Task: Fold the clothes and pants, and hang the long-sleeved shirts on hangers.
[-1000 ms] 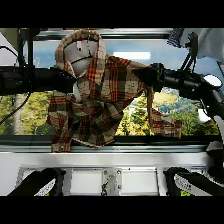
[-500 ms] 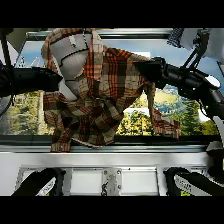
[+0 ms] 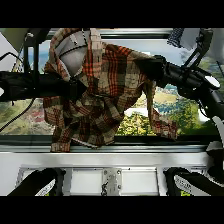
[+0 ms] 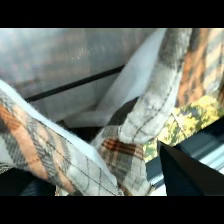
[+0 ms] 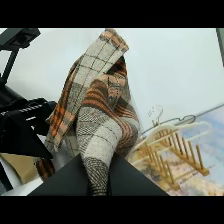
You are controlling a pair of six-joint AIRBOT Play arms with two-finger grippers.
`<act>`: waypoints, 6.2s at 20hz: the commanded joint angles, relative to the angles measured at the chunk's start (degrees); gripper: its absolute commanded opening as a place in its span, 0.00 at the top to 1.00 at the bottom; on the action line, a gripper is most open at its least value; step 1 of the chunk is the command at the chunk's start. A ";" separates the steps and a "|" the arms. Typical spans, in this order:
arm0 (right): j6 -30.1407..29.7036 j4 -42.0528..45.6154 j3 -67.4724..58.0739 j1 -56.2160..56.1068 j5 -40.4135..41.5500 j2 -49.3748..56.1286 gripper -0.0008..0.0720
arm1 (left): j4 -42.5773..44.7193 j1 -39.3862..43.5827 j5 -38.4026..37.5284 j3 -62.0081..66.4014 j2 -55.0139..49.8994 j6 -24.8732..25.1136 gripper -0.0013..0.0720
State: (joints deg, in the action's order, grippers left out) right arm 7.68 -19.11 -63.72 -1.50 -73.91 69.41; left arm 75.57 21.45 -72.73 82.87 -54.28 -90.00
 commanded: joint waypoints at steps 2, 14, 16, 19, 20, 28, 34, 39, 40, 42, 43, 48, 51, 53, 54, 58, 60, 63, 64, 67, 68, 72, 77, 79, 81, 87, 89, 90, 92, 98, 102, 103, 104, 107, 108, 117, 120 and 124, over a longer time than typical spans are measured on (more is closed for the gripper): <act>-2.73 -5.79 -0.02 0.20 0.24 -1.11 0.95 | 1.03 -3.21 6.32 -0.02 6.62 -2.71 0.12; -8.59 -14.19 -0.59 10.86 7.91 -7.85 0.95 | 0.85 -10.49 6.56 -0.09 12.55 -3.98 0.12; -8.57 -14.10 -0.59 13.60 9.03 -10.05 0.95 | 0.87 -8.37 6.95 -0.09 10.40 -3.98 0.12; -8.74 -14.05 -0.59 17.40 9.77 -13.55 0.95 | 0.92 -4.94 10.99 -0.07 6.36 -3.93 0.12; -9.20 -14.08 -0.59 18.93 11.69 -14.88 0.95 | 0.90 -4.00 12.94 -0.07 5.14 -3.96 0.12; -11.19 -7.54 -0.59 41.03 39.89 -26.49 0.95 | 0.92 2.45 15.61 -0.07 -2.95 -3.89 0.12; -12.48 -7.65 -1.64 52.63 57.44 -28.87 0.95 | 1.42 2.21 16.28 -0.07 -4.59 -3.48 0.12; -16.61 -7.61 -8.92 56.43 67.73 -26.47 0.95 | 1.33 0.02 16.37 -0.07 -4.59 -3.37 0.12; -17.70 -7.61 -10.67 56.41 69.57 -25.62 0.95 | 1.31 -0.52 16.35 -0.07 -4.59 -3.37 0.12; -18.93 -7.61 -14.01 56.41 71.73 -24.02 0.95 | 1.33 -1.09 16.22 -0.07 -4.59 -3.34 0.12; -19.30 -7.37 -15.43 56.41 72.41 -23.37 0.95 | 1.40 -1.09 16.22 -0.07 -4.59 -3.34 0.12; -24.72 -7.43 -20.39 56.41 73.57 -21.53 0.95 | 1.38 -1.07 16.17 -0.07 -4.59 -3.37 0.12; -24.74 -7.41 -21.68 56.41 75.67 -21.53 0.95 | 1.40 -1.07 16.17 -0.07 -4.59 -3.37 0.12; -24.83 -7.45 -21.94 56.41 75.60 -21.53 0.95 | 1.38 -1.07 16.13 -0.07 -4.59 -3.37 0.12; -24.85 -7.45 -21.94 56.41 75.63 -21.53 0.95 | 1.38 -1.07 15.91 -0.07 -4.59 -3.37 0.12; -24.87 -7.43 -21.97 56.41 75.76 -21.46 0.95 | 1.42 -1.07 14.29 -0.09 -4.59 -3.34 0.12; -24.85 -7.43 -22.01 56.43 77.37 -21.24 0.95 | 1.42 -1.07 13.38 -0.09 -4.59 -3.34 0.12; -24.85 -7.43 -22.03 56.43 78.64 -20.33 0.95 | 1.42 -1.09 13.22 -0.09 -4.59 -3.34 0.12; -24.90 -7.37 -22.03 56.43 78.66 -20.04 0.95 | 1.44 -1.09 13.22 -0.09 -4.59 -3.34 0.12; -24.85 -6.80 -22.03 56.43 81.33 -18.84 0.95 | 1.42 -1.09 13.22 -0.09 -4.59 -3.34 0.12; -24.83 -6.82 -22.03 56.43 82.29 -18.36 0.95 | 1.42 -1.07 13.16 -0.09 -4.59 -3.34 0.12; -23.98 -6.82 -22.32 57.86 81.83 -16.39 0.95 | 1.44 -1.07 12.61 -0.09 -4.59 -3.32 0.12; -21.94 -7.02 -24.41 63.12 79.56 -14.51 0.95 | 1.44 -1.07 12.50 -0.09 -4.61 -3.34 0.12; -21.84 -7.02 -24.41 64.81 79.97 -14.10 0.95 | 1.40 -1.07 12.50 -0.09 -4.59 -3.34 0.12; -21.81 -7.04 -24.39 65.48 80.04 -13.55 0.95 | 1.40 -1.07 12.50 -0.09 -4.59 -3.37 0.12; -21.88 -13.14 -20.63 65.44 83.54 -13.20 0.95 | 1.31 -1.07 12.57 -0.09 -4.59 -3.39 0.12; -21.88 -14.29 -19.91 65.16 84.00 -13.35 0.95 | 1.22 -1.07 12.92 -0.09 -4.59 -3.41 0.12; -22.08 -14.60 -19.85 64.72 84.00 -13.42 0.94 | 1.25 -1.07 12.92 -0.09 -4.59 -3.39 0.12; -22.27 -14.60 -19.85 64.11 83.91 -13.68 0.92 | 1.25 -1.07 12.92 -0.09 -4.59 -3.39 0.12; -22.29 -14.53 -19.85 63.65 78.99 -17.46 0.21 | 1.31 -1.07 12.92 -0.09 -4.59 -3.39 0.12; -22.18 -14.56 -19.80 63.49 65.79 -21.88 0.21 | 1.31 -1.07 12.92 -0.09 -4.59 -3.39 0.12; -21.40 -14.53 -19.80 62.88 62.23 -22.49 0.21 | 1.29 -1.07 12.90 -0.09 -4.59 -3.39 0.12; -19.04 -14.51 -19.80 62.18 59.21 -22.75 0.21 | 1.29 -1.07 12.90 -0.09 -4.59 -3.39 0.12; -1.51 -5.57 -18.56 58.95 44.15 -22.34 0.22 | 1.27 -1.07 12.87 -0.09 -4.59 -3.39 0.12; 9.07 3.10 -18.38 57.99 32.57 -21.00 0.28 | 1.27 -1.07 12.72 -0.09 -4.59 -3.39 0.12; 28.63 50.82 -14.08 18.47 6.43 -12.76 0.38 | 0.87 -0.96 10.71 -0.11 -6.05 -3.48 0.12; 34.97 61.33 -8.74 0.63 11.04 -11.89 0.38 | 0.83 -0.94 8.68 -0.28 -7.41 -5.03 0.12; 35.45 62.05 -2.89 -12.37 17.33 -9.14 0.38 | -0.61 -0.96 12.28 -8.17 -4.31 -6.16 0.12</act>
State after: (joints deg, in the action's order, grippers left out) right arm 40.64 38.11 -69.89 -4.43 -60.47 58.54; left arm 75.53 20.47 -62.43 79.18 -60.20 -95.13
